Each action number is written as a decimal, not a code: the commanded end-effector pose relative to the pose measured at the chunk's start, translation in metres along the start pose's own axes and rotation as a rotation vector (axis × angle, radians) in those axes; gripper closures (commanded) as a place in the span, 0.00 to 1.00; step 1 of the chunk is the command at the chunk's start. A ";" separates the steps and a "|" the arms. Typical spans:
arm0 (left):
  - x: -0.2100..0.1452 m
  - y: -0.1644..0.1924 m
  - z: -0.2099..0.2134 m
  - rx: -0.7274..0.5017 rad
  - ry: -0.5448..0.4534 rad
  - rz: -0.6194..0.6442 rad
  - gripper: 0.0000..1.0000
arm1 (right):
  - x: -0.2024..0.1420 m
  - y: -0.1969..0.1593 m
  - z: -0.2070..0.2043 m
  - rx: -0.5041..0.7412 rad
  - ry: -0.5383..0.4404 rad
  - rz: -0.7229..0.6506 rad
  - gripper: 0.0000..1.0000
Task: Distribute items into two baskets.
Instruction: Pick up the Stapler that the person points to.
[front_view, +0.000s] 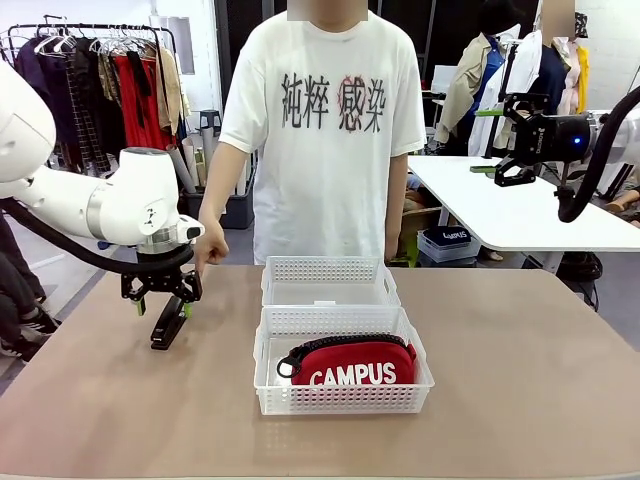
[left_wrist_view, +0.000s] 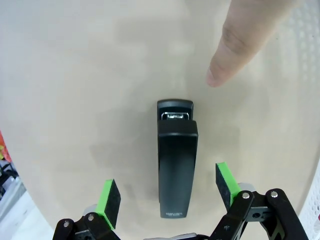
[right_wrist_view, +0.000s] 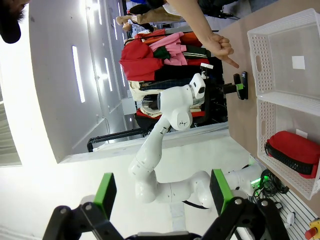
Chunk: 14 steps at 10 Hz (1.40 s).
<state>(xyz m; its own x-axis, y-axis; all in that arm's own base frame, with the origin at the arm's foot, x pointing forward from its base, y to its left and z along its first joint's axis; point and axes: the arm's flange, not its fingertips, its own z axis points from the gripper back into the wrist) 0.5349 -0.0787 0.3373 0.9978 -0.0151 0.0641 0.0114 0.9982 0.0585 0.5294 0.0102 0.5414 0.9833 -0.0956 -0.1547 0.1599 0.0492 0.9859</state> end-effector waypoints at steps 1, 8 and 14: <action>0.008 0.002 -0.003 -0.040 -0.017 -0.030 0.00 | -0.001 0.001 0.000 -0.005 -0.002 -0.007 0.00; 0.007 0.005 -0.001 -0.042 -0.006 -0.018 1.00 | -0.001 0.001 0.000 -0.005 -0.002 -0.007 0.00; -0.002 0.015 0.032 -0.048 0.045 0.055 1.00 | -0.001 0.001 0.000 -0.005 -0.002 -0.007 0.00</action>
<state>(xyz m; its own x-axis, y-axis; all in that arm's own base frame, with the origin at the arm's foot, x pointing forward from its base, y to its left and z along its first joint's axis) 0.5353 -0.0693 0.3550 0.9996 0.0040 0.0276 -0.0046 0.9998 0.0210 0.5294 0.0102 0.5413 0.9833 -0.0956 -0.1549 0.1600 0.0491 0.9859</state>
